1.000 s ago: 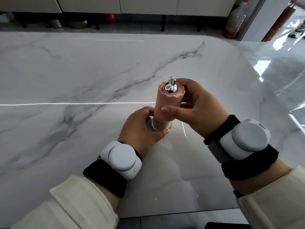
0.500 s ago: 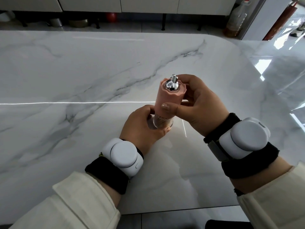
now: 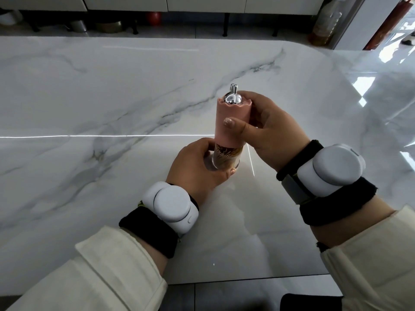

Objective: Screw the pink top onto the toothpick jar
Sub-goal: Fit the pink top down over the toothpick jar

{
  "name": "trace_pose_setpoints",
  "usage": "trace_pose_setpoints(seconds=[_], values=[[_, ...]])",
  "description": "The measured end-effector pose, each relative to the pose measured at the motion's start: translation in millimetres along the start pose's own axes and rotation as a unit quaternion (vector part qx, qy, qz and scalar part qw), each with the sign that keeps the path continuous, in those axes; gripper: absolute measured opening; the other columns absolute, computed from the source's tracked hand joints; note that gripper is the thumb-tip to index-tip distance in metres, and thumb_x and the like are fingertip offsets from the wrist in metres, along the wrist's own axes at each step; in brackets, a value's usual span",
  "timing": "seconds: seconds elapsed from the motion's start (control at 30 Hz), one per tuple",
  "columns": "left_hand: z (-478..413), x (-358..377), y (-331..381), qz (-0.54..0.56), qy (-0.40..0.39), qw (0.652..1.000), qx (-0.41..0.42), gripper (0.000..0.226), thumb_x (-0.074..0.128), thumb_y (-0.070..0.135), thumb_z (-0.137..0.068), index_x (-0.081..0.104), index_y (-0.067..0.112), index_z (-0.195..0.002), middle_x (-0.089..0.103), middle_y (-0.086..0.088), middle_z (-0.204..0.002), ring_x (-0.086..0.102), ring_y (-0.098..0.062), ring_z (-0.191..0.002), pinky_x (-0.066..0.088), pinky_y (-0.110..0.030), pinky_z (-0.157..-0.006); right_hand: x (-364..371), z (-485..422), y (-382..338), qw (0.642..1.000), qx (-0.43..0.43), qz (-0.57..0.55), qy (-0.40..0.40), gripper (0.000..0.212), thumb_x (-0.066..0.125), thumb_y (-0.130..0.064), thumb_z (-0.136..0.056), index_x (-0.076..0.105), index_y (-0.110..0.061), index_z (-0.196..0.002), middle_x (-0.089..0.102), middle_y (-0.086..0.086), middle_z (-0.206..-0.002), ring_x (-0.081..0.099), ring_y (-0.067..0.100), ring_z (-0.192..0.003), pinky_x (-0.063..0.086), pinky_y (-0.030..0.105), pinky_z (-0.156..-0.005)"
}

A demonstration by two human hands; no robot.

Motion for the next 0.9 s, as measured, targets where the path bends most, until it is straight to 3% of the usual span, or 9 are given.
trace_pose_setpoints(seconds=[0.2, 0.4, 0.67, 0.9], values=[[-1, 0, -1, 0.0, -0.004, 1.0, 0.003, 0.034, 0.077, 0.034, -0.067, 0.058, 0.033, -0.095, 0.059, 0.018, -0.083, 0.053, 0.003, -0.074, 0.036, -0.005, -0.062, 2, 1, 1, 0.999, 0.017, 0.019, -0.023, 0.065, 0.065, -0.06, -0.057, 0.055, -0.034, -0.116, 0.07, -0.002, -0.109, 0.066, 0.016, -0.103, 0.052, 0.043, -0.096], [0, -1, 1, 0.015, -0.004, 1.0, 0.003, 0.031, 0.077, 0.034, -0.067, 0.058, 0.033, -0.091, 0.058, 0.021, -0.078, 0.054, 0.004, -0.071, 0.037, -0.005, -0.062, -3, 7, -5, 0.998, 0.004, 0.059, -0.035, 0.057, 0.072, -0.041, -0.066, 0.054, -0.029, -0.119, 0.069, -0.002, -0.108, 0.066, 0.014, -0.099, 0.052, 0.041, -0.096], [0, 1, -1, 0.009, -0.007, 1.0, 0.002, 0.032, 0.077, 0.035, -0.067, 0.06, 0.032, -0.093, 0.06, 0.017, -0.083, 0.057, -0.002, -0.075, 0.039, -0.009, -0.066, -6, 13, -13, 0.995, -0.012, 0.088, -0.04, 0.048, 0.079, -0.03, -0.07, 0.049, -0.039, -0.105, 0.067, -0.004, -0.108, 0.066, 0.016, -0.101, 0.053, 0.043, -0.092], [-2, 1, 0, -0.004, 0.0, 1.0, 0.005, 0.034, 0.077, 0.039, -0.066, 0.061, 0.031, -0.095, 0.058, 0.02, -0.078, 0.055, 0.004, -0.073, 0.036, -0.002, -0.061, -8, 18, -16, 0.991, -0.008, 0.129, -0.046, 0.052, 0.081, -0.03, -0.064, 0.046, -0.032, -0.103, 0.067, -0.009, -0.102, 0.066, 0.008, -0.093, 0.055, 0.033, -0.084]])
Point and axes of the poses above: each hand's wrist, its own z-axis away from the middle knuckle, its own x-axis out of the palm, y = z × x, the point moved 6 cm from there along -z, towards the middle knuckle
